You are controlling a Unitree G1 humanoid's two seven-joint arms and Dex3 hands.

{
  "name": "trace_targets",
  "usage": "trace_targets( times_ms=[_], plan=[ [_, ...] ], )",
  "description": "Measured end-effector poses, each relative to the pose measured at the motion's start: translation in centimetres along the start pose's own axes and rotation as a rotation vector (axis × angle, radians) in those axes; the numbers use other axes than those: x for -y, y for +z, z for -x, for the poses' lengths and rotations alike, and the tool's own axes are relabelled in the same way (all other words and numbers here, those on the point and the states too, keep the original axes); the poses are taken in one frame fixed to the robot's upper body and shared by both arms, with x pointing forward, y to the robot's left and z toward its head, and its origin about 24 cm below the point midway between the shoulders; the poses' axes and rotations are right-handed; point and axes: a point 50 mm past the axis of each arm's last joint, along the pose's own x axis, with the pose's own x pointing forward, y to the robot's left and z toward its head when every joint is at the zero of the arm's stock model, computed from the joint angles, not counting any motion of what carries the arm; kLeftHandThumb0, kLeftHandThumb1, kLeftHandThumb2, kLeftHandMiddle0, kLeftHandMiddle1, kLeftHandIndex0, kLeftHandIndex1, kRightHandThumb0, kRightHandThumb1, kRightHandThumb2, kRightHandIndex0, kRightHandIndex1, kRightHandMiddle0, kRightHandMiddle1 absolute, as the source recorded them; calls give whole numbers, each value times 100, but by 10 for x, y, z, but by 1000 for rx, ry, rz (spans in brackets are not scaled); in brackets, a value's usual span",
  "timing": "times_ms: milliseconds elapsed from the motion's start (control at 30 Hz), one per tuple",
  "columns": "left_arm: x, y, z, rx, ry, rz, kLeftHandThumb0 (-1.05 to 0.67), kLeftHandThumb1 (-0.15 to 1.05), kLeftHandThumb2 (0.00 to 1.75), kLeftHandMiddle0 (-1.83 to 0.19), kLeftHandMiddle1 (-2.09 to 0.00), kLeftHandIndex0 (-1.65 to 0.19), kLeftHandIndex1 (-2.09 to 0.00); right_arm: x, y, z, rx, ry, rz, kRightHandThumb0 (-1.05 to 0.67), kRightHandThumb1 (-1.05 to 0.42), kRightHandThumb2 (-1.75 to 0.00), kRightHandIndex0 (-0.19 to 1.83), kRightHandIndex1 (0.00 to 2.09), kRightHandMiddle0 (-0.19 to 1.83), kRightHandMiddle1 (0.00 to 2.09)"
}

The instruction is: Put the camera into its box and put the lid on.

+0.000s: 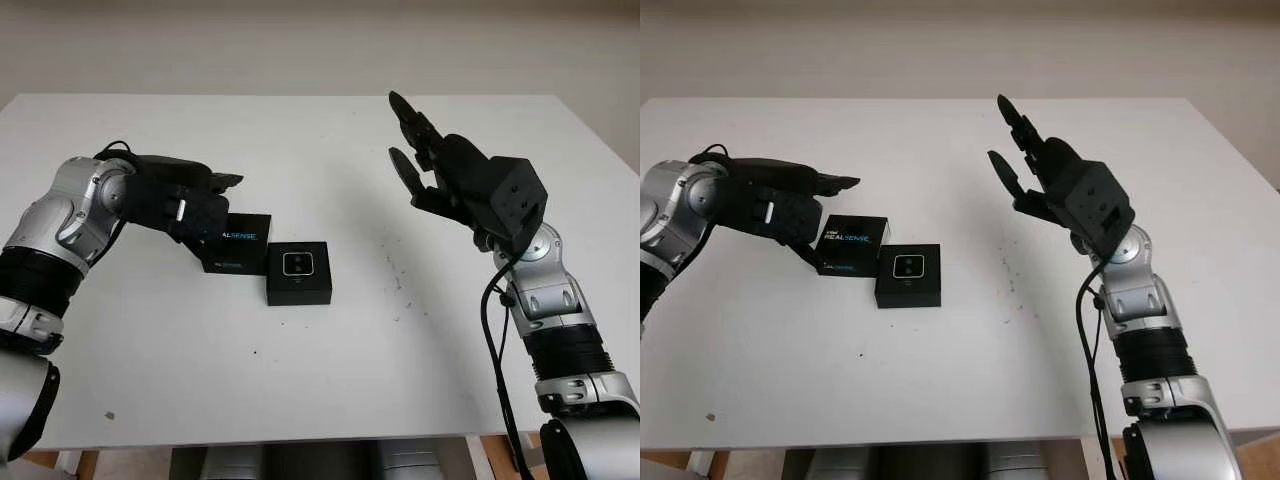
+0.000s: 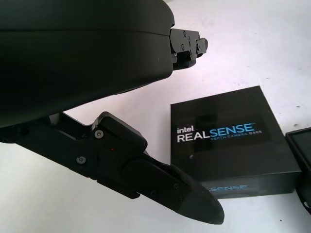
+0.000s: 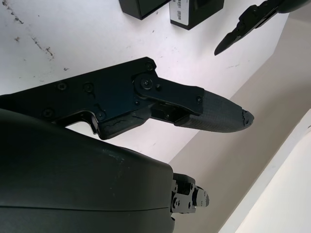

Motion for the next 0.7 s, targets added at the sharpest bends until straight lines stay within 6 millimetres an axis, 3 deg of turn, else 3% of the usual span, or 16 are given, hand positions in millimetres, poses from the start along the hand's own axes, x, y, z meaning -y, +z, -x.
trace_targets(
  times_ms=[433, 700],
  plan=[
    [6, 7, -4, 93, 39, -33, -76, 85, 5, 6, -6, 11, -6, -1, -3, 1, -11, -16, -7, -74, -105, -70, -10, 6, -8, 6],
    [20, 10, -6, 133, 29, -137, -72, 84, 5, 5, -6, 10, -6, -1, -3, 2, -10, -17, -5, -72, -105, -70, -9, 6, -8, 5]
  ],
)
